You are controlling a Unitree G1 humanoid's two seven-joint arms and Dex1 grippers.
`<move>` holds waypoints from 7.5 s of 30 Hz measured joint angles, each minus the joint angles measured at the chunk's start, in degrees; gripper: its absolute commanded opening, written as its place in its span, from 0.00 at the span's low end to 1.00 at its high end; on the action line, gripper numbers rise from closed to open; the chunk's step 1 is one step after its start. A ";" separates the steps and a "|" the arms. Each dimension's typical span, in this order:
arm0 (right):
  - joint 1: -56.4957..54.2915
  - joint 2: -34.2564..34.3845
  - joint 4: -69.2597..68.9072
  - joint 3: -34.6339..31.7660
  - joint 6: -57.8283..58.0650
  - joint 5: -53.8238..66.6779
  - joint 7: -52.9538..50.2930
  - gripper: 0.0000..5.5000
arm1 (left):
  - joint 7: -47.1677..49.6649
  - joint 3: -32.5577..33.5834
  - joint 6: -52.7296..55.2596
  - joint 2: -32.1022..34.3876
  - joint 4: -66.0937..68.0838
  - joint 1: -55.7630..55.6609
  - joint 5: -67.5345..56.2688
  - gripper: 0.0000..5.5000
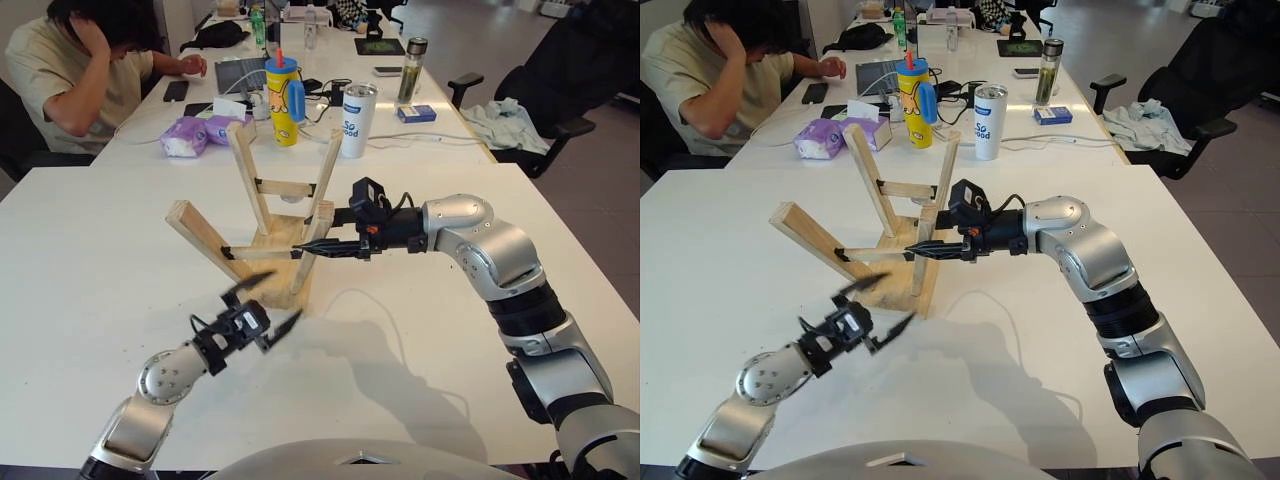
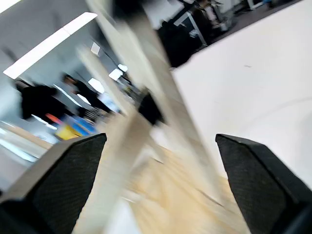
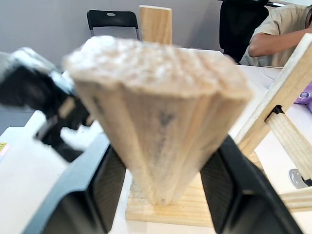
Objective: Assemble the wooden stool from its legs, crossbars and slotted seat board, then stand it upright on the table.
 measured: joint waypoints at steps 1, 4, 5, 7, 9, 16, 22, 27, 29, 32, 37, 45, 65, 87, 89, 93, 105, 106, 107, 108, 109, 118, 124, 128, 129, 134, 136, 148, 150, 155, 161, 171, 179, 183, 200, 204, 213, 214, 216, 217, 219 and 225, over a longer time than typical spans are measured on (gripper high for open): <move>-0.07 0.00 0.15 0.05 0.02 0.00 -0.05 0.38 | 2.06 1.56 -0.85 -0.48 -1.83 -2.05 3.12 0.76; -0.12 -0.07 0.34 0.27 0.03 0.00 0.01 0.38 | 4.29 2.54 0.57 -2.31 -6.30 -7.59 8.78 0.76; -0.21 -0.13 0.51 0.36 0.03 0.00 0.03 0.38 | 4.41 2.55 3.19 -3.30 -7.30 -10.32 10.09 0.76; -0.56 -0.12 0.79 0.59 0.02 0.00 0.18 0.38 | 4.56 2.58 9.12 -5.70 -8.07 -17.17 12.64 0.76; -1.22 0.07 1.40 1.08 0.00 0.00 0.40 0.38 | 4.47 1.56 13.56 -7.06 -7.36 -21.48 16.75 0.76; -2.54 0.16 3.39 1.61 -0.23 -0.14 0.95 0.38 | 2.20 -8.85 16.18 -3.34 2.24 -15.37 32.24 0.76; -2.96 0.17 4.38 1.69 -0.52 -0.14 1.12 0.38 | 2.13 -8.34 18.24 -4.55 2.38 -16.30 29.56 0.76; -2.95 0.29 4.42 1.79 -1.31 -0.13 1.17 0.38 | 2.82 -0.20 25.23 -11.76 -5.24 -24.10 19.42 0.76; -2.81 0.34 4.24 1.85 -1.40 -0.13 1.07 0.38 | 3.35 0.82 25.72 -11.54 -7.65 -26.32 19.89 0.76; -2.58 0.38 3.84 1.89 -1.51 -0.13 0.78 0.38 | -1.07 -6.60 26.41 -8.37 -1.14 -18.70 25.26 0.76; -2.39 0.46 3.66 1.91 -2.33 -0.27 0.42 0.38 | -0.19 -10.96 22.92 -3.75 0.96 -17.40 32.43 0.76; -0.12 2.71 4.16 1.24 -7.34 -0.47 -0.13 0.38 | 0.27 -3.78 26.74 -12.01 1.70 -16.95 14.27 0.76; 3.39 4.05 11.33 -4.53 -22.52 -11.77 -4.06 0.81 | -10.60 4.48 8.63 -8.38 -2.37 7.82 -11.66 0.76; 0.98 5.43 -2.68 -29.08 7.25 21.43 -15.92 0.68 | -7.38 -7.91 30.55 -14.43 13.67 -2.84 -13.30 0.76; -2.47 7.09 -3.43 -30.54 7.66 24.08 -19.00 0.68 | -7.07 -8.38 30.77 -14.14 13.73 -2.82 -12.69 0.76; -8.37 9.82 -3.25 -32.45 7.37 26.32 -25.36 0.68 | -6.58 -8.90 30.75 -13.90 14.55 -3.21 -12.21 0.76; -4.58 19.73 1.51 -20.54 7.71 21.29 -38.79 0.68 | -5.70 -10.03 29.89 -14.05 15.36 -4.61 -11.77 0.76; -2.23 19.48 0.01 -19.67 6.49 20.58 -39.12 0.68 | -5.77 -10.00 29.88 -13.99 15.51 -4.71 -11.77 0.76; -0.91 18.80 -1.05 -19.03 5.88 19.31 -39.67 0.68 | -5.76 -9.98 30.11 -13.97 15.85 -5.01 -11.76 0.76; 0.46 18.55 -2.18 -18.83 5.03 18.37 -40.32 0.68 | -5.73 -9.97 30.54 -13.95 16.08 -5.12 -11.74 0.76; 1.26 18.63 -2.44 -18.74 4.44 18.16 -40.97 0.68 | -5.72 -9.99 30.86 -13.94 16.31 -5.24 -11.73 0.76; -14.09 20.01 2.30 -29.68 0.23 24.09 -39.95 0.68 | -5.87 -10.49 31.91 -14.26 19.75 -9.58 -11.57 0.76; -22.43 19.44 0.20 -31.85 2.54 28.98 -44.71 0.68 | -5.45 -10.38 31.89 -14.68 20.81 -10.04 -11.56 0.76; -5.75 20.60 2.99 -19.03 8.77 22.13 -47.99 0.68 | -5.48 -10.40 30.72 -15.14 20.37 -10.42 -11.74 0.76; -4.84 19.74 1.76 -17.21 8.41 20.71 -47.89 0.68 | -5.40 -10.34 31.10 -15.13 20.65 -10.49 -11.72 0.76; -2.38 18.41 -0.35 -15.08 4.97 15.84 -46.91 0.68 | -5.42 -10.28 31.31 -15.12 22.13 -10.58 -11.75 0.76; -3.22 17.90 1.29 -15.18 3.75 13.88 -45.79 0.68 | -5.42 -10.37 31.28 -15.32 23.17 -11.08 -11.75 0.76; 8.23 21.01 -2.68 -26.58 1.66 11.16 -54.48 0.68 | -6.08 -3.00 18.30 -14.89 3.04 2.61 -19.67 0.76; 13.80 21.00 -6.52 -26.97 1.43 8.41 -56.86 0.68 | -5.89 -0.99 15.10 -13.57 -0.81 11.09 -19.67 0.76; 24.63 20.33 -13.96 -28.18 1.04 3.12 -60.78 0.68 | 1.01 8.04 13.90 -15.69 -5.10 22.21 -20.45 0.76; 23.68 20.41 -15.91 -27.37 0.08 -1.50 -62.82 0.68 | 17.08 19.23 30.60 -17.79 -4.68 -2.19 -24.24 0.76; 16.83 25.10 -17.47 -8.09 3.76 -6.58 -58.21 0.68 | 20.80 12.78 46.30 -16.45 -1.13 -14.11 -17.37 0.76; 18.92 17.46 -10.93 -11.91 8.35 -8.99 -53.43 0.68 | 18.86 13.17 48.06 -16.15 0.28 -15.36 -16.90 0.76; 18.98 17.35 -9.70 -18.02 8.40 -10.37 -56.70 0.68 | 19.50 15.35 47.38 -15.48 -0.56 -14.88 -16.01 0.76; 20.11 18.43 -13.37 -7.06 17.48 -13.29 -52.34 0.68 | 17.22 7.73 50.63 -16.34 0.81 -17.39 -8.47 0.76; 19.31 15.46 -6.70 -13.26 12.51 -12.88 -49.06 0.68 | 14.17 15.15 49.34 -13.07 4.48 -14.19 -10.84 0.76; 3.43 14.33 14.98 -15.08 -9.27 -11.79 -29.84 0.68 | -27.69 11.79 43.85 8.44 16.47 -10.03 -23.18 0.76; 2.47 14.39 16.02 -14.57 -10.91 -11.43 -27.21 0.68 | -31.81 10.54 44.42 10.64 16.44 -10.05 -24.42 0.76; 1.47 14.71 16.33 -12.83 -13.12 -10.55 -21.79 0.68 | -38.09 7.71 46.45 13.89 15.79 -10.05 -26.22 0.76; 1.37 14.87 16.01 -12.08 -13.27 -10.19 -19.44 0.68 | -39.87 6.20 47.18 14.57 15.32 -10.06 -26.51 0.76; 1.51 15.17 14.54 -10.49 -13.01 -9.03 -15.99 0.68 | -40.49 3.73 47.69 14.62 15.32 -10.30 -26.30 0.76; 4.36 16.21 6.39 -4.93 -9.09 -7.75 -11.07 0.68 | -35.19 -1.06 46.07 11.60 18.59 -13.20 -21.67 0.76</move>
